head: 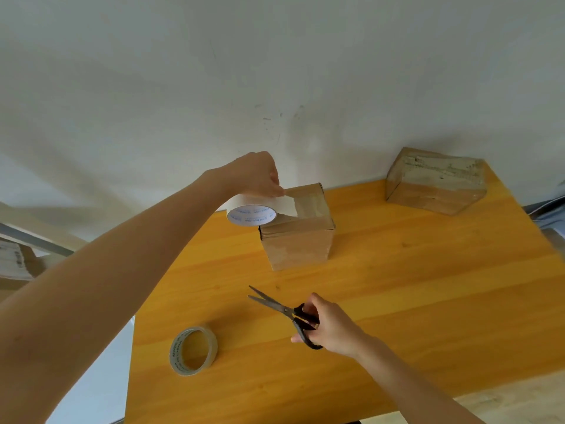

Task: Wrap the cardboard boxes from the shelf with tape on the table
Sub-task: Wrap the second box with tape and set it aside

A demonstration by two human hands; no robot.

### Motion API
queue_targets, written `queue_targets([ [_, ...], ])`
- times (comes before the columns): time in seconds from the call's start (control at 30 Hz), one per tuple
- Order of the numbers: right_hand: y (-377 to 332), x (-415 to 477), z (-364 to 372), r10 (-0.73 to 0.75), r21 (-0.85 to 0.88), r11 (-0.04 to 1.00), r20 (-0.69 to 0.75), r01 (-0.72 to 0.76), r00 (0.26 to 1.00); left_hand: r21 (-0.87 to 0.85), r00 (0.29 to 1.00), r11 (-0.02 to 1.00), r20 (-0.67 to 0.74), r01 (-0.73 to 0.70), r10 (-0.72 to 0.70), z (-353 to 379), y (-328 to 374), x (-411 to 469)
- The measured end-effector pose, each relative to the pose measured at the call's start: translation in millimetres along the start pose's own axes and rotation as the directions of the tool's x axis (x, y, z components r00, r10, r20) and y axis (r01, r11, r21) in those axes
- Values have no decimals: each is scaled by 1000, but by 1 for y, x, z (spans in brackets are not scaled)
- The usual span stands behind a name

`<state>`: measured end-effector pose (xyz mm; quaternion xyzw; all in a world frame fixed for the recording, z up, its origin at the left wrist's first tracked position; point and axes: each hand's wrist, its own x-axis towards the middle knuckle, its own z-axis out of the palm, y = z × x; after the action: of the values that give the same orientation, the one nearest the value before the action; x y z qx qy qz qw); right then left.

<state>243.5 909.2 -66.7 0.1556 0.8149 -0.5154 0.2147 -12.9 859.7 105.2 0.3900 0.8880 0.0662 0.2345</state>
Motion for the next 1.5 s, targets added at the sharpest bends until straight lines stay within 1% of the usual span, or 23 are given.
queue_targets([
  [0.03,-5,-5,-5,17,101,995,13,-18,1000,17,1000,1000,2,16,-16,1,0,2],
  [0.1,-15,-11,-14,23,302,953,22,-29,999,29,999,999,0,37,-37,4,3,3],
  [0.17,-23,-14,-22,0,469,883,25,-12,1000,31,999,998,1,51,-51,5,6,4],
  [0.23,-30,-17,-30,-42,613,790,43,7,998,36,999,998,14,51,-52,6,7,5],
  [0.3,-35,-19,-35,-109,696,718,91,15,990,21,999,999,16,48,-48,6,7,6],
  [0.37,-38,-20,-38,-178,743,669,137,18,974,-8,999,999,18,40,-40,5,5,6],
  [0.47,-38,-19,-43,-220,814,581,150,6,964,-53,999,998,24,33,-31,5,2,7],
  [0.53,-41,-18,-47,-217,837,546,154,-10,964,-83,999,996,30,28,-25,4,1,6],
  [0.67,-50,-10,-57,-194,849,528,163,-37,967,-138,999,990,29,19,-15,2,2,6],
  [0.77,-59,-2,-62,-179,847,530,158,-40,971,-173,1000,985,24,23,-19,0,2,7],
  [1.0,-72,8,-66,-131,847,531,109,-24,985,-188,1000,982,27,16,-11,-3,-1,5],
  [1.33,-82,14,-62,-10,784,620,-18,21,1000,-197,999,980,47,6,3,-4,-5,2],
  [1.5,-85,12,-56,3,753,654,-97,72,995,-202,999,979,41,0,9,-1,-8,3],
])
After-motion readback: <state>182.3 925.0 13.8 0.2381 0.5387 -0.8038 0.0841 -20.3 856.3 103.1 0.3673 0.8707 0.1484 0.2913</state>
